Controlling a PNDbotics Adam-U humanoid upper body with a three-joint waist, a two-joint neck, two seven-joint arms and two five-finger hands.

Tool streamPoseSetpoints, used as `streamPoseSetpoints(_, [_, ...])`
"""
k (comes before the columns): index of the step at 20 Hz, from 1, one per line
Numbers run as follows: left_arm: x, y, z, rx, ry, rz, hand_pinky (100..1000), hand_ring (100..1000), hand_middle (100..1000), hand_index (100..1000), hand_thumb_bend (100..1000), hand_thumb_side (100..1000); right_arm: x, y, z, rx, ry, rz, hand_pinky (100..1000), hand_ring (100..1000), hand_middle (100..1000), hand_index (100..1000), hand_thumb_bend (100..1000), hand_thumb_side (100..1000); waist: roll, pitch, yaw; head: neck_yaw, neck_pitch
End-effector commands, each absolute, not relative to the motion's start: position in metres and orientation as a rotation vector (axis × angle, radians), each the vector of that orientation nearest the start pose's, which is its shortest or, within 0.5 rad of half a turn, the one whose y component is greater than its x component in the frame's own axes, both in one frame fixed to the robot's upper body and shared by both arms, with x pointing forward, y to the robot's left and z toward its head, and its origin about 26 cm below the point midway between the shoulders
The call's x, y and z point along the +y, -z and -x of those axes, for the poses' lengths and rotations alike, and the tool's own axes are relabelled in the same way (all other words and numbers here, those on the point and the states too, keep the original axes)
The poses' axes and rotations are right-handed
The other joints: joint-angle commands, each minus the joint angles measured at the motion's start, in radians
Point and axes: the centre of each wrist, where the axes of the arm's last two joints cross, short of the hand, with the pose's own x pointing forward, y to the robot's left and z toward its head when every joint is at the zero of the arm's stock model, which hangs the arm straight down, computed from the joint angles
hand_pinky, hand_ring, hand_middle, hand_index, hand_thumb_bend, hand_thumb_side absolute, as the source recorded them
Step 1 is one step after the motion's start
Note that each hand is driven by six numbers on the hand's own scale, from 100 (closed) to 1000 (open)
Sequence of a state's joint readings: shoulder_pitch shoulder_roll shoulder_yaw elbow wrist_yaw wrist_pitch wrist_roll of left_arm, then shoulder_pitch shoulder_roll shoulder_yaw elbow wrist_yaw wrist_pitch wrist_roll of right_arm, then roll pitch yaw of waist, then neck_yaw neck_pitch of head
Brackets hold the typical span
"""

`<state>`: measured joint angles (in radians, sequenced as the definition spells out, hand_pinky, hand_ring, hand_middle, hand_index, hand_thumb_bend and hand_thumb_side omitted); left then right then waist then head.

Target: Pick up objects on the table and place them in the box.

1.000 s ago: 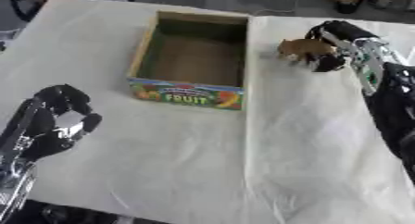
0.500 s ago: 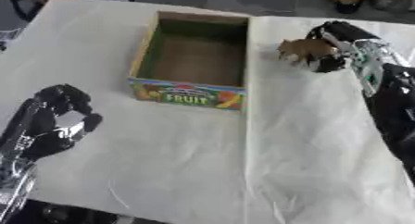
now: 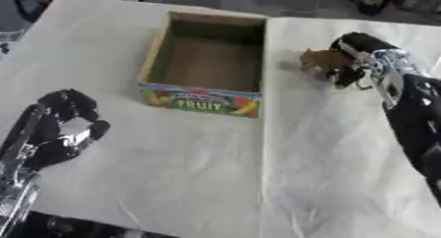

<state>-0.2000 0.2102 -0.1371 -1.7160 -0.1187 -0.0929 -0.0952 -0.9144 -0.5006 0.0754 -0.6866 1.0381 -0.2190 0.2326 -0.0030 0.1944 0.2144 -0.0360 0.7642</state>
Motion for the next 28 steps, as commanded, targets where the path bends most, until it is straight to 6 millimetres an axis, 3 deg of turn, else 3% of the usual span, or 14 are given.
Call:
streamPoseSetpoints(1, [0.23,-0.093,-0.316,-1.98,0.528,-0.048,555,525,529,598,662,362,-0.356,-0.163,-0.477,-1.239,-1.383,1.056,686,598,317,462,119,100,0.0,-0.018,-0.002,0.006,0.006])
streamPoseSetpoints(13, [0.232,-0.091,-0.316,-1.975,0.524,-0.054,555,524,529,598,663,360,-0.344,-0.201,-0.474,-1.402,-1.373,1.132,674,570,293,439,100,100,-0.009,-0.028,-0.015,0.02,0.006])
streamPoseSetpoints(21, [0.232,-0.09,-0.316,-1.973,0.523,-0.053,555,524,529,598,662,360,-0.314,-0.227,-0.475,-1.497,-1.445,1.172,682,578,306,442,100,100,-0.011,-0.033,-0.015,0.019,0.006])
streamPoseSetpoints(28, [0.231,-0.09,-0.316,-1.971,0.525,-0.047,556,524,529,597,663,360,-0.275,-0.256,-0.475,-1.606,-1.567,1.199,690,587,315,446,100,100,-0.014,-0.037,-0.009,0.016,0.006])
